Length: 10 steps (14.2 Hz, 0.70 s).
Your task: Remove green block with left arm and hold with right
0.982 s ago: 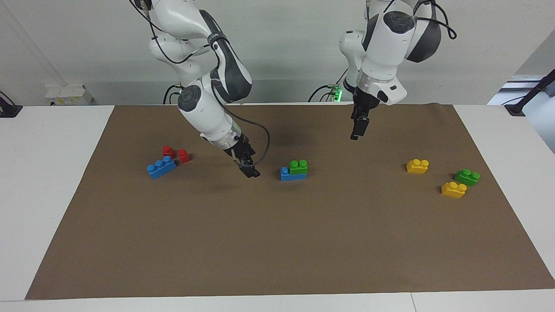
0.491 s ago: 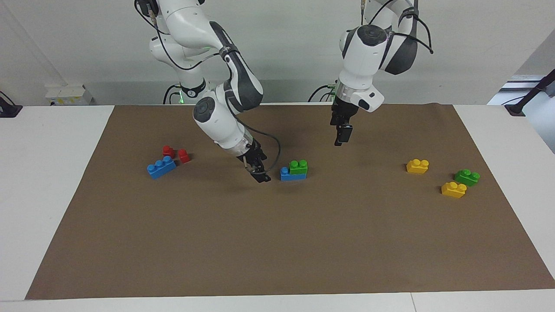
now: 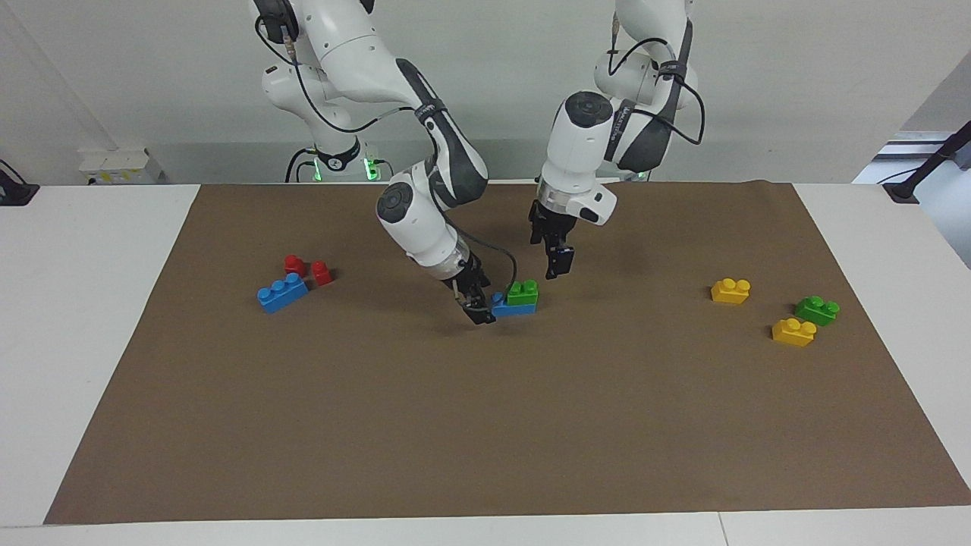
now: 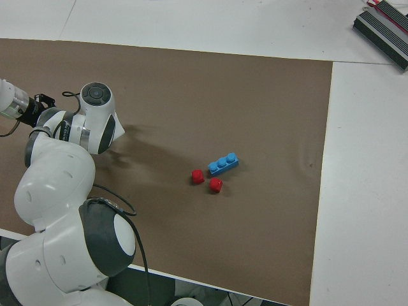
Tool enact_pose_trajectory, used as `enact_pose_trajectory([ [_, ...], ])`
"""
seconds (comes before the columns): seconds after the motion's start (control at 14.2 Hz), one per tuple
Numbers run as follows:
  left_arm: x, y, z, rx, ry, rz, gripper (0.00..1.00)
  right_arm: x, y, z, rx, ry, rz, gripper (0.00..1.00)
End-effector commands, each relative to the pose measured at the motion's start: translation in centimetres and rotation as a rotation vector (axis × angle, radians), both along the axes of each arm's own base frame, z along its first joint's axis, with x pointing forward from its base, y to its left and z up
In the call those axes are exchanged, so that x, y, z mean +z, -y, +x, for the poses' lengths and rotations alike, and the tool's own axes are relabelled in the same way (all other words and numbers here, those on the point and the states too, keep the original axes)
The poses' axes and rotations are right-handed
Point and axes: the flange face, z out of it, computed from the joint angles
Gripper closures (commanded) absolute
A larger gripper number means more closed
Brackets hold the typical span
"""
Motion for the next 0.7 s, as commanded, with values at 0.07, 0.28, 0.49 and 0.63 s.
enact_pose_trajectory([
  [0.07,-1.2,0.5,0.5,0.038,0.022,-0.004,0.00,-0.8,-0.6,-0.5,-0.047,0.017,0.015,0.01],
  [0.28,-1.8,0.5,0.8,0.038,0.023,0.000,0.00,-1.0,-1.3,-1.1,-0.035,0.019,0.013,0.16],
  [0.49,-2.5,0.8,1.1,0.048,0.028,-0.002,0.00,-0.9,-1.2,-1.0,-0.042,0.031,0.013,0.77],
  [0.63,-3.3,1.2,1.0,0.048,0.025,0.007,0.00,-1.0,-1.2,-1.0,-0.042,0.031,0.012,1.00],
])
